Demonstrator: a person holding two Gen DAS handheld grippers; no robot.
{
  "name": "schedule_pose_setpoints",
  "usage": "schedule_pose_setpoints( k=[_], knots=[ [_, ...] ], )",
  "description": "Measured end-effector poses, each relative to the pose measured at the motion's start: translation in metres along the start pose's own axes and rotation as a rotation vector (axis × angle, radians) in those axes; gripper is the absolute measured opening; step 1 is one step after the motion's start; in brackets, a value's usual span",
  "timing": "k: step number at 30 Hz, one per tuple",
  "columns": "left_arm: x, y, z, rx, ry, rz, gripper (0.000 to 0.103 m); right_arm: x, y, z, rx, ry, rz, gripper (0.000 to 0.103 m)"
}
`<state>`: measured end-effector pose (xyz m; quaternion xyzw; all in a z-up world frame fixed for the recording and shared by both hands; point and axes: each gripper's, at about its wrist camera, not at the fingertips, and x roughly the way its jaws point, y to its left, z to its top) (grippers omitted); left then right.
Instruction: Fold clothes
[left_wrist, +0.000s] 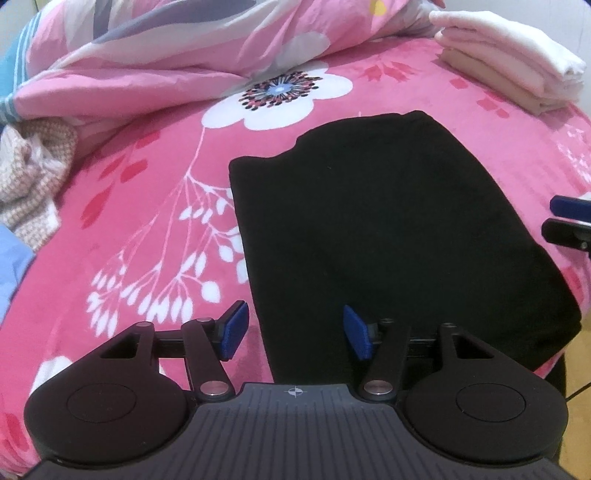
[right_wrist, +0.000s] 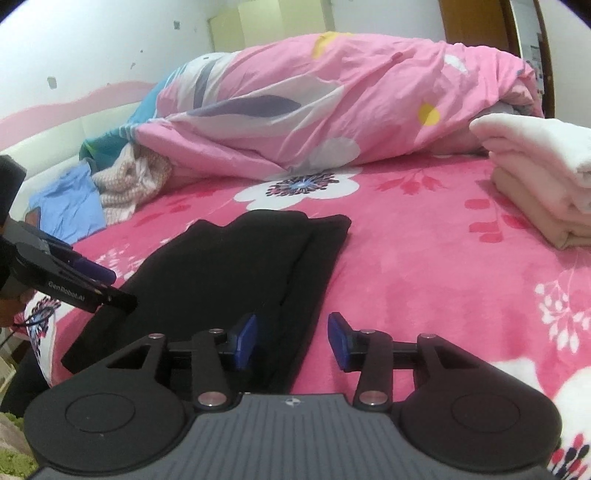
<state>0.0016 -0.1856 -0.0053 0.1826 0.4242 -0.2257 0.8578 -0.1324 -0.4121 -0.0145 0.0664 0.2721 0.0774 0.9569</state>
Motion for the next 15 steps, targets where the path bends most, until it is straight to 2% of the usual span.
schedule_pose_setpoints(
  k=[6,9,12,15],
  knots=[
    [0.000,0.006,0.000,-0.014,-0.019,-0.022,0.063,0.003,-0.003,-0.003,0.025,-0.019,0.023,0.048],
    [-0.001,0.009,0.000,-0.021,-0.029,-0.033,0.066,0.004,-0.007,-0.004,0.074,-0.027,0.044,0.057],
    [-0.001,0.012,0.000,-0.028,-0.038,-0.043,0.066,0.009,-0.017,-0.001,0.164,-0.027,0.079,0.064],
    [0.011,0.022,0.006,-0.084,-0.024,-0.101,0.066,0.020,-0.035,0.007,0.294,-0.003,0.137,0.070]
  ],
)
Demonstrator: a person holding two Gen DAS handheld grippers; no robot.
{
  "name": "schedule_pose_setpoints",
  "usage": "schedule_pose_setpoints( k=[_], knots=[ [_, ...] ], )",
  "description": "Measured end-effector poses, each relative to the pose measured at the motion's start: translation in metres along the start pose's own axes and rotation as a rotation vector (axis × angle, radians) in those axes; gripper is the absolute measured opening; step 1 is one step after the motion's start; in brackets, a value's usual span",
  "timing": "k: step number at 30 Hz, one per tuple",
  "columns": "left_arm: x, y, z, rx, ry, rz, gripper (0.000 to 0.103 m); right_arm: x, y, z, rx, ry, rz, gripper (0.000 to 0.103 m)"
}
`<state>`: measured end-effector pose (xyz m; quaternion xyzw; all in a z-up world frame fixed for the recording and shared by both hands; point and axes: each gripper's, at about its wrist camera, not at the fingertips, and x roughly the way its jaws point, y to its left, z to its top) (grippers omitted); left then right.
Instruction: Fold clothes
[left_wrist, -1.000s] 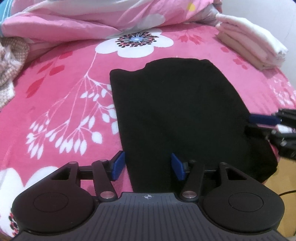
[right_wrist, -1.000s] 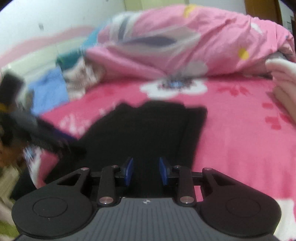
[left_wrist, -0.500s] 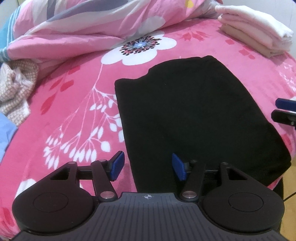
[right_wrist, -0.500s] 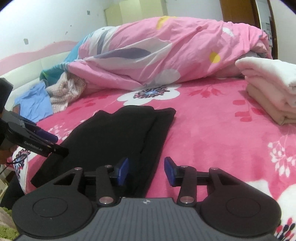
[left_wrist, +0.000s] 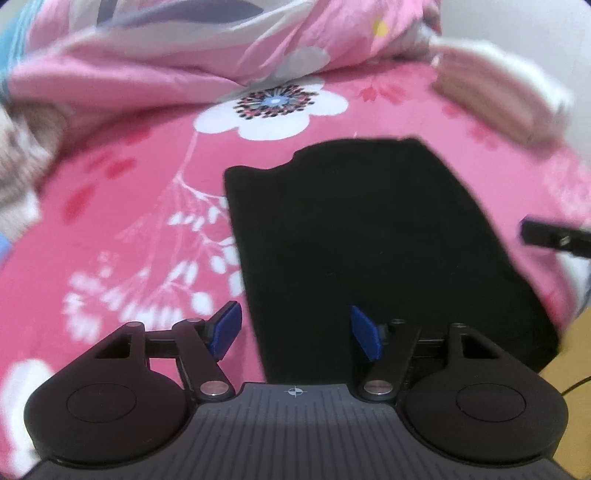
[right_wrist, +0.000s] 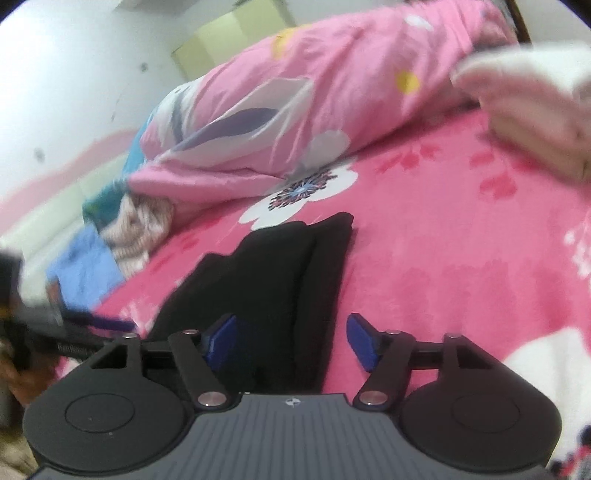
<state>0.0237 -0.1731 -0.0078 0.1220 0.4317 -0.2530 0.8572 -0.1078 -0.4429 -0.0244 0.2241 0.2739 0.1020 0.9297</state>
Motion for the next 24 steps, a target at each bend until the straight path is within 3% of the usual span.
schedule_pose_setpoints(
  k=[3,8,15,18,21,22,24],
  knots=[
    [0.012,0.011,0.008,-0.062,0.016,-0.060,0.064,0.018,-0.022,0.016,0.138,0.042,0.069,0.074],
    [0.032,0.030,0.022,-0.164,0.042,-0.161,0.057,0.058,-0.056,0.036,0.298,0.124,0.103,0.074],
    [0.058,0.054,0.040,-0.300,0.074,-0.288,0.049,0.105,-0.058,0.061,0.269,0.211,0.206,0.070],
    [0.062,0.052,0.044,-0.326,0.066,-0.274,0.040,0.124,-0.053,0.068,0.257,0.240,0.223,0.058],
    [0.059,0.047,0.044,-0.331,0.042,-0.248,0.023,0.134,-0.043,0.070,0.209,0.259,0.201,0.034],
    [0.056,0.045,0.044,-0.328,0.029,-0.239,0.016,0.135,-0.040,0.070,0.193,0.259,0.184,0.020],
    [0.045,0.038,0.042,-0.312,-0.008,-0.225,0.012,0.131,-0.033,0.071,0.168,0.243,0.160,0.013]
  ],
)
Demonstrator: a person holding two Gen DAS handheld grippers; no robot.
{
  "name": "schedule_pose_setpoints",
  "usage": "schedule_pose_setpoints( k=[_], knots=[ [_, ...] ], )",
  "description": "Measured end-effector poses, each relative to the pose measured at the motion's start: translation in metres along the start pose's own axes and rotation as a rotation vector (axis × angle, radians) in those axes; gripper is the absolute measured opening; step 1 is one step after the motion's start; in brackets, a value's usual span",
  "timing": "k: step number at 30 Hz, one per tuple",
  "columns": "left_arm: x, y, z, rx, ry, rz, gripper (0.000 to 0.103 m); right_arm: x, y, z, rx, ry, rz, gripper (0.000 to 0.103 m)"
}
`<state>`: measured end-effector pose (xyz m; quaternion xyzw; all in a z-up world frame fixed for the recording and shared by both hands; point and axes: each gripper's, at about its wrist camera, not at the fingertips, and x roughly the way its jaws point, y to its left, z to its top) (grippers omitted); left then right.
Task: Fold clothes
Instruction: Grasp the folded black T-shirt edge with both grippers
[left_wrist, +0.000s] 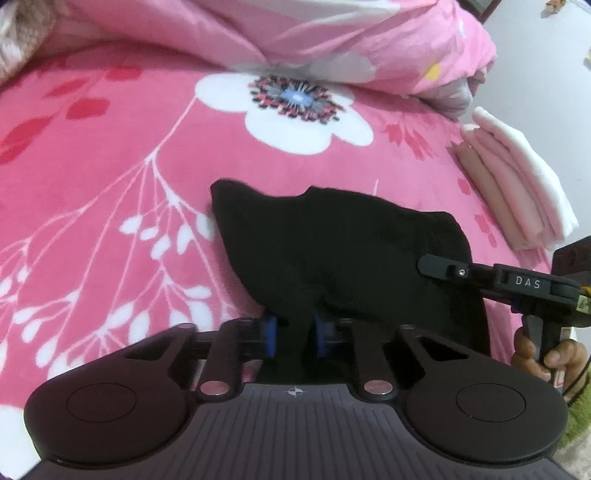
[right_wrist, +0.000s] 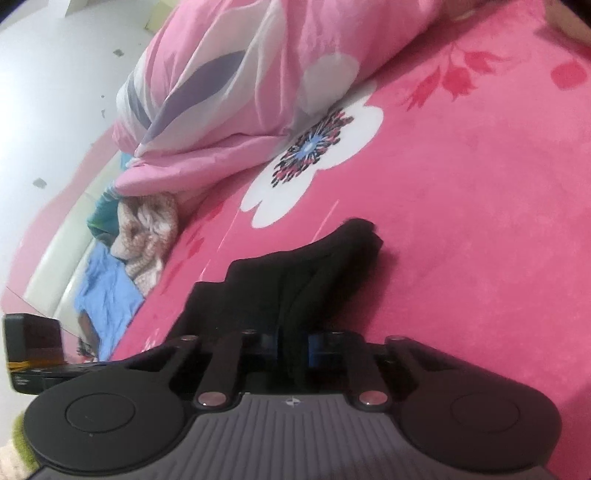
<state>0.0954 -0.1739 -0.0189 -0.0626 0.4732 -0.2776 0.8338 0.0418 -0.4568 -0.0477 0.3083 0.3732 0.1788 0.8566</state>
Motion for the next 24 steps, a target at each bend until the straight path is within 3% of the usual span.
schedule_pose_setpoints(
  k=[5,14,19,24],
  knots=[
    [-0.033,-0.025,-0.008,0.059,-0.107,-0.017,0.011,-0.037,0.037,-0.011,-0.117,-0.122,-0.028,0.011],
    [-0.094,-0.096,-0.004,0.229,-0.288,-0.189,0.011,-0.137,0.092,-0.040,-0.251,-0.414,-0.152,0.010],
    [-0.090,-0.165,0.015,0.333,-0.356,-0.320,0.011,-0.211,0.106,-0.035,-0.344,-0.593,-0.258,0.010],
    [-0.065,-0.241,0.049,0.402,-0.402,-0.426,0.011,-0.276,0.108,0.003,-0.451,-0.714,-0.442,0.010]
  ],
)
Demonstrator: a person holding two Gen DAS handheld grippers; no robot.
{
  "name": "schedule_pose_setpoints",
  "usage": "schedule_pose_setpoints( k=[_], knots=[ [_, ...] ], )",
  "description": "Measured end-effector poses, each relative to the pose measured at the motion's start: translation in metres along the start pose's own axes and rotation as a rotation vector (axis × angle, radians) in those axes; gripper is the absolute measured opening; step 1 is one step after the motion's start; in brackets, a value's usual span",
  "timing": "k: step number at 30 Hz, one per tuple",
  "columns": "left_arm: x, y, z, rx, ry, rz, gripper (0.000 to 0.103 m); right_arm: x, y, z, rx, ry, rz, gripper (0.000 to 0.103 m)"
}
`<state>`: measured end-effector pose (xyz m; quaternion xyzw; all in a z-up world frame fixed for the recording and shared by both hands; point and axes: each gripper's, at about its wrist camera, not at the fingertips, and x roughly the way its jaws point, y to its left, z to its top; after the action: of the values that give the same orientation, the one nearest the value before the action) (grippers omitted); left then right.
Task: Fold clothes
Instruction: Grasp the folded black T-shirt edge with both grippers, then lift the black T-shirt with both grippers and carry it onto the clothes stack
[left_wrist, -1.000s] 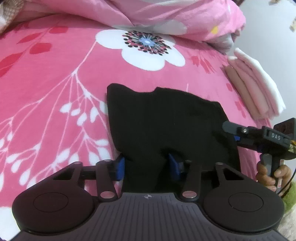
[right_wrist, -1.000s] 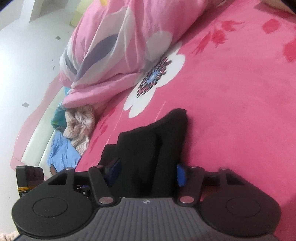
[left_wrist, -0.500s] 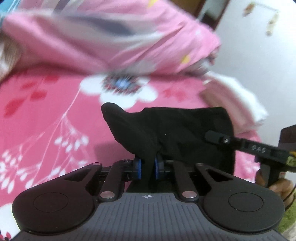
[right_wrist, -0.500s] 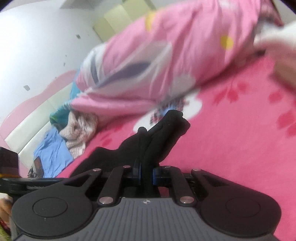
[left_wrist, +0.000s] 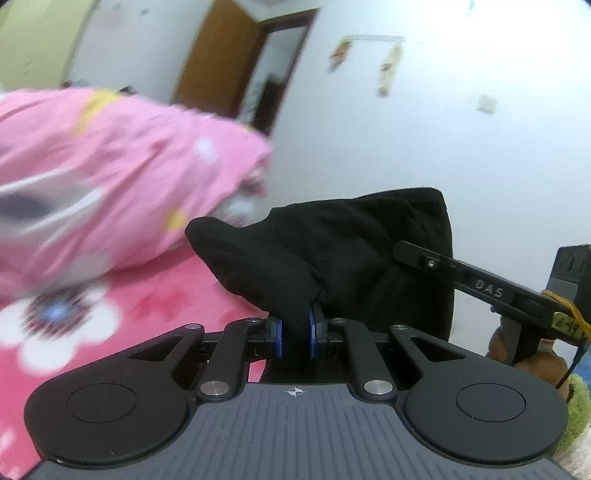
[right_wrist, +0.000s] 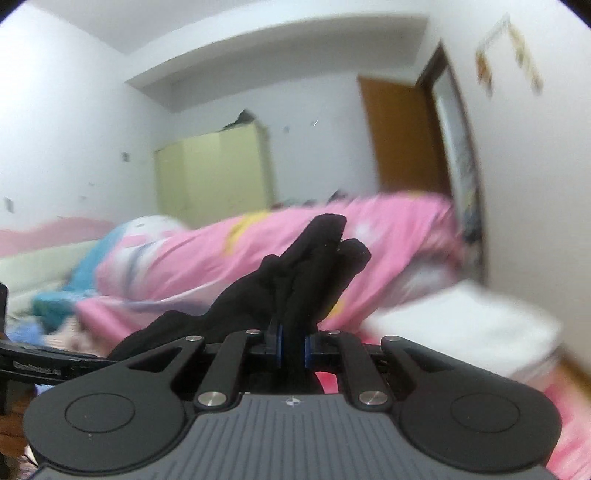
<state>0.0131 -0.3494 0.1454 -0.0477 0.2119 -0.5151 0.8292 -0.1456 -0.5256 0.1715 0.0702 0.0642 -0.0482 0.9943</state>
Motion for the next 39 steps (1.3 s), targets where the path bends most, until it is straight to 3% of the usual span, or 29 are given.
schedule_pose_setpoints(
  k=[4,9,14,20,25,27,29,32,39],
  knots=[
    [0.059,-0.028,0.028,0.051,-0.039,-0.054,0.011,0.008,-0.043,0.043,-0.098,-0.058,-0.130,0.010],
    [0.132,-0.046,0.050,0.093,-0.037,-0.066,0.011,0.040,-0.096,0.075,-0.137,-0.080,-0.212,0.010],
    [0.186,-0.042,0.050,0.096,-0.005,-0.043,0.011,0.091,-0.144,0.083,-0.145,-0.060,-0.231,0.010],
    [0.234,-0.023,0.055,0.096,0.008,0.020,0.011,0.150,-0.182,0.069,-0.140,0.002,-0.203,0.011],
    [0.263,0.023,0.051,-0.022,0.089,-0.006,0.012,0.188,-0.198,0.051,-0.090,0.029,-0.147,0.011],
    [0.275,0.041,0.049,-0.072,0.123,-0.019,0.016,0.205,-0.205,0.042,-0.056,0.035,-0.114,0.011],
    [0.287,0.060,0.048,-0.121,0.157,-0.031,0.028,0.226,-0.218,0.031,0.005,0.065,-0.094,0.011],
    [0.301,0.085,0.046,-0.196,0.197,-0.043,0.039,0.257,-0.236,0.009,0.102,0.151,-0.095,0.011],
    [0.319,0.121,0.049,-0.377,0.212,-0.024,0.050,0.275,-0.239,-0.008,0.108,0.231,-0.106,0.013]
  ],
)
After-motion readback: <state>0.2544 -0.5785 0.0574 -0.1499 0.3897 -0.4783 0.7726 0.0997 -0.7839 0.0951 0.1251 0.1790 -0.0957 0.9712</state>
